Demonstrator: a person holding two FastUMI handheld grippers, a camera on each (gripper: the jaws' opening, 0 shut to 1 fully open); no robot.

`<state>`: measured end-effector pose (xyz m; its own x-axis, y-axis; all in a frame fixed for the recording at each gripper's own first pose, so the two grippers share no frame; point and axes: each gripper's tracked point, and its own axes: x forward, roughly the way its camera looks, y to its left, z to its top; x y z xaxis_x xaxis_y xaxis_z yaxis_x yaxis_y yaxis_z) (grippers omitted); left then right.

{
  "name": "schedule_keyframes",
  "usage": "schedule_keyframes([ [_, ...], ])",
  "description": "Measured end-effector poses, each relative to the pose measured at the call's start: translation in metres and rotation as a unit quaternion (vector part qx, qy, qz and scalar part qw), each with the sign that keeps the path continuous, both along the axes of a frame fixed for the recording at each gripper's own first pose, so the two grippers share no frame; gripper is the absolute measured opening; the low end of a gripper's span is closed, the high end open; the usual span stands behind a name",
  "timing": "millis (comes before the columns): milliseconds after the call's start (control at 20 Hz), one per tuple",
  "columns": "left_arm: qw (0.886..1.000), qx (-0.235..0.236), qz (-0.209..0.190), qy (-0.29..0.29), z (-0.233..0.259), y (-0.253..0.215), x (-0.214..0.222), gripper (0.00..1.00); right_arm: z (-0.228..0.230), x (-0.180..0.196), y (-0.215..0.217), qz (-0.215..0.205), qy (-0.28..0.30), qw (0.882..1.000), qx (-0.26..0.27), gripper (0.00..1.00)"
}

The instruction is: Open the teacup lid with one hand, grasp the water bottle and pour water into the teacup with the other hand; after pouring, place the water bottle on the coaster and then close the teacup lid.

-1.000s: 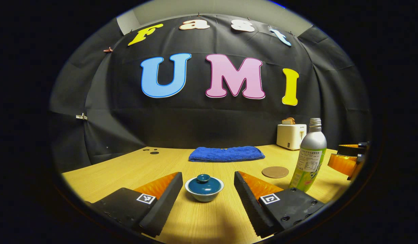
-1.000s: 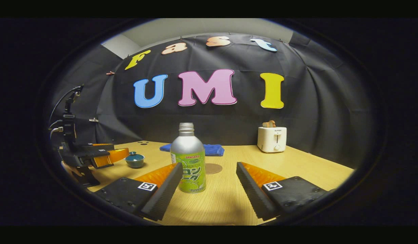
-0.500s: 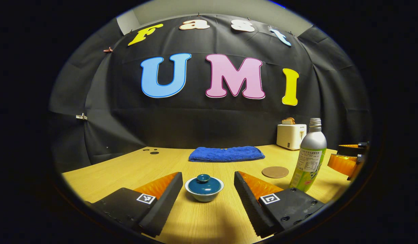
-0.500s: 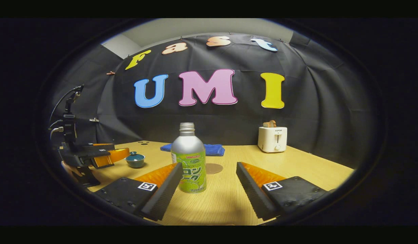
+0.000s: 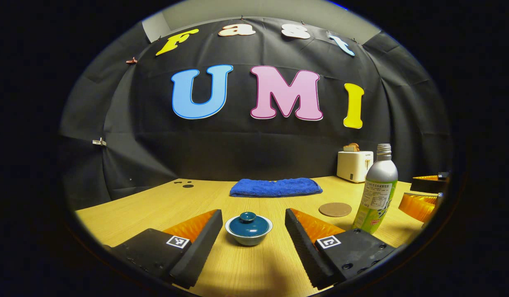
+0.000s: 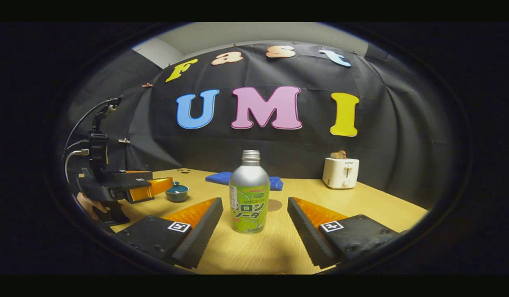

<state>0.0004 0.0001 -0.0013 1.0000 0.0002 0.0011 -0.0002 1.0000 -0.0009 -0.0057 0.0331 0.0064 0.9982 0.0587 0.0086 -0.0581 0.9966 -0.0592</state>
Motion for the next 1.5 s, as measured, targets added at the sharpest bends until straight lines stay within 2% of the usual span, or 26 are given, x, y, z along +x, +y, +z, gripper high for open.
schedule_keyframes([
  [900, 1.0, 0.0, -0.013, 0.001, 0.0, -0.002, 0.0, 0.96, 0.008, 0.068, 0.012, -0.018, 0.02, 1.0, -0.008, 0.98],
  [1300, 1.0, 0.0, -0.015, 0.0, 0.0, -0.003, 0.0, 0.96, 0.004, 0.084, 0.014, -0.019, 0.03, 0.999, 0.002, 0.98],
  [1500, 0.999, 0.001, -0.036, 0.0, 0.0, -0.007, 0.007, 0.96, 0.002, 0.086, 0.014, -0.017, 0.036, 0.999, 0.006, 0.98],
])
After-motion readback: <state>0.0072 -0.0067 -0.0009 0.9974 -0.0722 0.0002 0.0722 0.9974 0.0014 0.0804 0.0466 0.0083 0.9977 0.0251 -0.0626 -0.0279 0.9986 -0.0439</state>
